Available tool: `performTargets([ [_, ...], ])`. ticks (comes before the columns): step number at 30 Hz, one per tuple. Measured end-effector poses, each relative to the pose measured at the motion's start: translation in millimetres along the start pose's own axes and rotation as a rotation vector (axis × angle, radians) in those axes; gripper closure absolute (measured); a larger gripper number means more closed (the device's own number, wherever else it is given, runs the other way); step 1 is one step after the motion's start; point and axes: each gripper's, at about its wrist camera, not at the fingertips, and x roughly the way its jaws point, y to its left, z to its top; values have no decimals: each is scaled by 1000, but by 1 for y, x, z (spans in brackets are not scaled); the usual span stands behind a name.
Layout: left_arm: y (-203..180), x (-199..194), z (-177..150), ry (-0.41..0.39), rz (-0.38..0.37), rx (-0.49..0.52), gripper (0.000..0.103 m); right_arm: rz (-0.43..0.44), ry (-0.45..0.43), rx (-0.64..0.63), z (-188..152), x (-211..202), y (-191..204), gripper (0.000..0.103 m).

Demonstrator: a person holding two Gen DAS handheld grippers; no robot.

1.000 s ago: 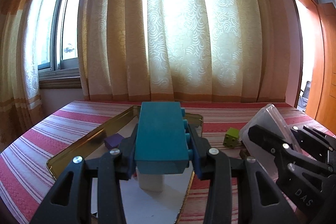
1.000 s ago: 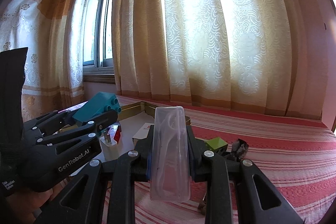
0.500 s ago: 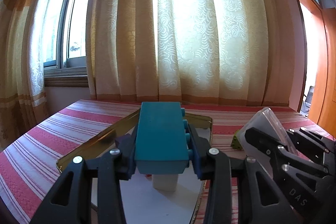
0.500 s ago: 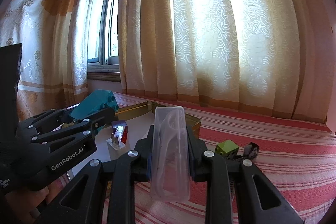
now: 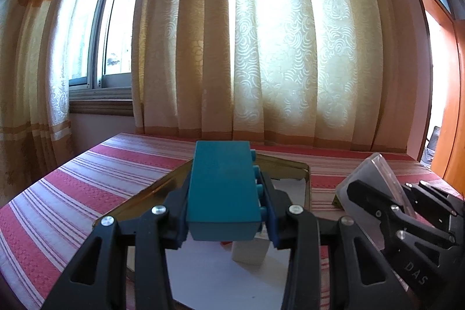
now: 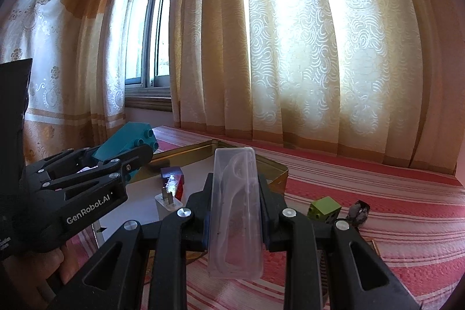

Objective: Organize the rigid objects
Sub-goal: 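Lower the blue brick and clear case over the tin tray with both grippers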

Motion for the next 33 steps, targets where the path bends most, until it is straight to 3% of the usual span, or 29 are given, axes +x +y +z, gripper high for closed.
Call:
performTargets([
  [33,24,6,1,15,40,-9,62,39,13,-38,5,18,25,75],
])
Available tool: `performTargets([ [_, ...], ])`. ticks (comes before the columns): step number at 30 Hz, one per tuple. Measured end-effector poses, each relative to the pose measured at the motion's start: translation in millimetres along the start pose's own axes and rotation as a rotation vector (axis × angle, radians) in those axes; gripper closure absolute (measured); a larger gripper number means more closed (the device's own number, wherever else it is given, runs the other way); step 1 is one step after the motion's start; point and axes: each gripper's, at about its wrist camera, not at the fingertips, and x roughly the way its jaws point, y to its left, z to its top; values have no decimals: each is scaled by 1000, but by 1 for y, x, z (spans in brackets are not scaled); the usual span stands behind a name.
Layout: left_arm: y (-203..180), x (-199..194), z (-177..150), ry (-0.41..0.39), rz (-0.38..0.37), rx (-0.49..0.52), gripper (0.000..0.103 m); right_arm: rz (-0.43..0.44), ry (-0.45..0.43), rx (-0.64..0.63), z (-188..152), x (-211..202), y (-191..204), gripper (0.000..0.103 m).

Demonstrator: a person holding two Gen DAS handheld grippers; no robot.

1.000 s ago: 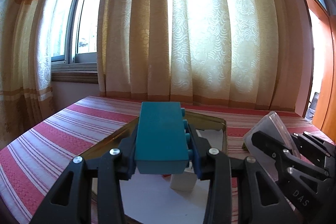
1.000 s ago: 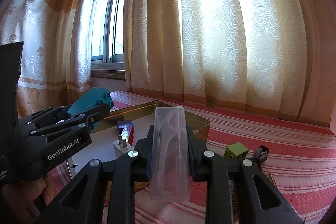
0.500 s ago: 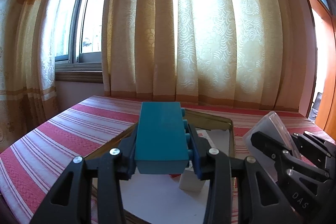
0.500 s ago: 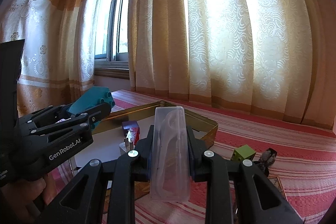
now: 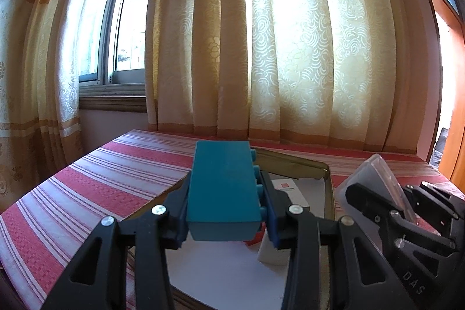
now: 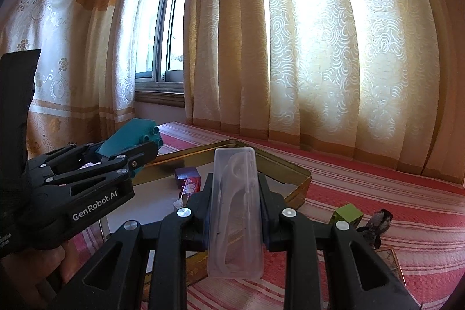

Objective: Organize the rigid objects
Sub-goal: 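Lower the blue brick and clear case over the tin tray with both grippers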

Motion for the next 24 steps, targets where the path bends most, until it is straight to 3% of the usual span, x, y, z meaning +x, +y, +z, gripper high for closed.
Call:
performTargets([
  [24,9,6,2,3,17,18,62,16,-2,-24,3,10,16,75],
])
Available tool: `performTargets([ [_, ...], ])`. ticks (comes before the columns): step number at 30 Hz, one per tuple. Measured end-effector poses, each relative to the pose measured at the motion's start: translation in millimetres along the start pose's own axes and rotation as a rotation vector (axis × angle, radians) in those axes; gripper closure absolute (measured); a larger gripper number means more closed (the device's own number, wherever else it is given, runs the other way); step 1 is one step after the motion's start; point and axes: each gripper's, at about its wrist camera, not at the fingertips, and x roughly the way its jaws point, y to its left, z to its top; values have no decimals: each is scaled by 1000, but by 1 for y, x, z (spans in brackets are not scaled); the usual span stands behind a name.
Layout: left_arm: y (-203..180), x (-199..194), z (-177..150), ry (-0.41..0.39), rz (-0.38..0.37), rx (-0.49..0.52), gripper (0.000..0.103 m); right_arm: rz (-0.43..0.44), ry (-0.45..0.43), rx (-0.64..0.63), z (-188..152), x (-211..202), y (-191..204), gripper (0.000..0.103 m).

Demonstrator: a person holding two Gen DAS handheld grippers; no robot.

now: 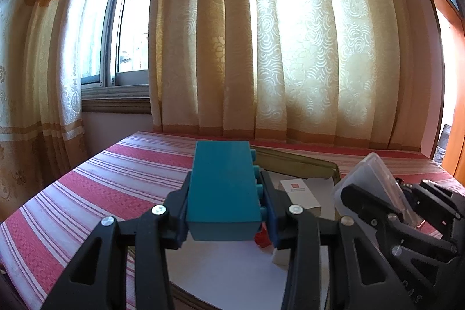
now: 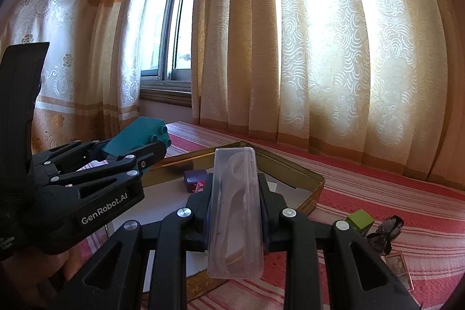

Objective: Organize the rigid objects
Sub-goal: 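Lower the blue brick and clear case over the tin tray with both grippers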

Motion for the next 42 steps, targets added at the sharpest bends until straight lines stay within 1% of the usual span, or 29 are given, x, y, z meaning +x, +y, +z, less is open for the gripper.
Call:
performTargets([
  [12,10,5,1,3,15,3,62,14,1,-20,1,6,10,75],
  [23,15,16,3,39,2,-1,62,28,17,-37,2,16,15,75],
  [29,17,25,2,77,-7,10,62,42,34,-52,3,22,20,75],
  [34,20,33,2,112,-19,5,62,56,49,-40,4,29,17,75],
  [39,20,40,4,145,-35,18,62,78,80,-22,5,38,13,75],
  [42,20,45,6,168,-40,28,62,75,85,-27,7,43,12,75],
])
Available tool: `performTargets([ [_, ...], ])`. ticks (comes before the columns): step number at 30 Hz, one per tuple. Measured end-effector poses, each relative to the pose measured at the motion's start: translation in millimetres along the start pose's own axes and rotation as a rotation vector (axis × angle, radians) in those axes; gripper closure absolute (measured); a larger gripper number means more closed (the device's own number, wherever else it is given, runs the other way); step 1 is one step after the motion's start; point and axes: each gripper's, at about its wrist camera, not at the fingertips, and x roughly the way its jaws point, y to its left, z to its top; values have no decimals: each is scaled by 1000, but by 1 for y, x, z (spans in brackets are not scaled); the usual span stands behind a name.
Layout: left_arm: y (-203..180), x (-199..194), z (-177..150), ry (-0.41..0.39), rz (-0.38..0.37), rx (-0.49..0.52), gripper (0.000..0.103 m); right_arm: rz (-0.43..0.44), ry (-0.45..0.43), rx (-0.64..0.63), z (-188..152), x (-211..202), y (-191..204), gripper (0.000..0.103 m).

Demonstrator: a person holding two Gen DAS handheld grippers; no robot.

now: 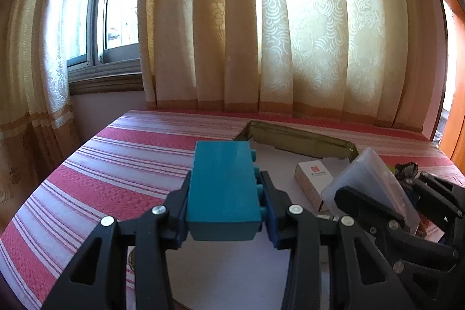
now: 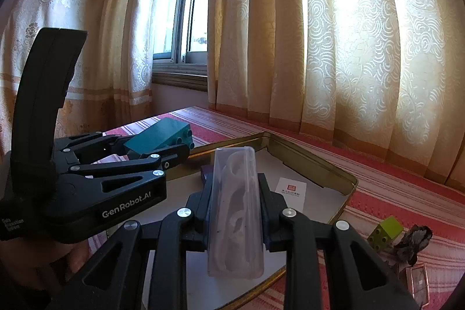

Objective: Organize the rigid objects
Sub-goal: 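Lower the blue brick and clear case over the tin tray with both grippers, then open both grippers to drop the blue brick and clear case into the tray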

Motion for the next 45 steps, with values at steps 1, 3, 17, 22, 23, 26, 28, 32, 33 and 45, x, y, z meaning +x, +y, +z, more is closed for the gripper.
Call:
performTargets([
  [1,1,2,1,8,-3,1,62,2,4,3,1,2,-1,75],
  [3,1,4,3,22,-10,4,62,6,9,10,3,3,-2,75],
  [17,-6,23,13,113,-18,71,62,40,96,107,30,36,-34,75],
  [22,-10,27,15,134,-14,102,62,36,140,113,35,50,-38,75],
  [23,-11,28,15,140,-13,110,62,34,144,112,36,51,-38,75],
  [26,-12,29,15,150,-12,124,62,36,159,98,41,56,-34,75],
  [28,-13,30,14,153,-8,130,62,38,163,87,43,58,-32,75],
  [32,-13,33,13,163,-3,131,62,44,177,80,42,64,-29,75],
  [33,-13,34,12,166,-1,134,62,46,183,78,41,65,-29,75],
  [45,-10,12,13,88,64,128,17,29,161,56,37,54,-30,40],
])
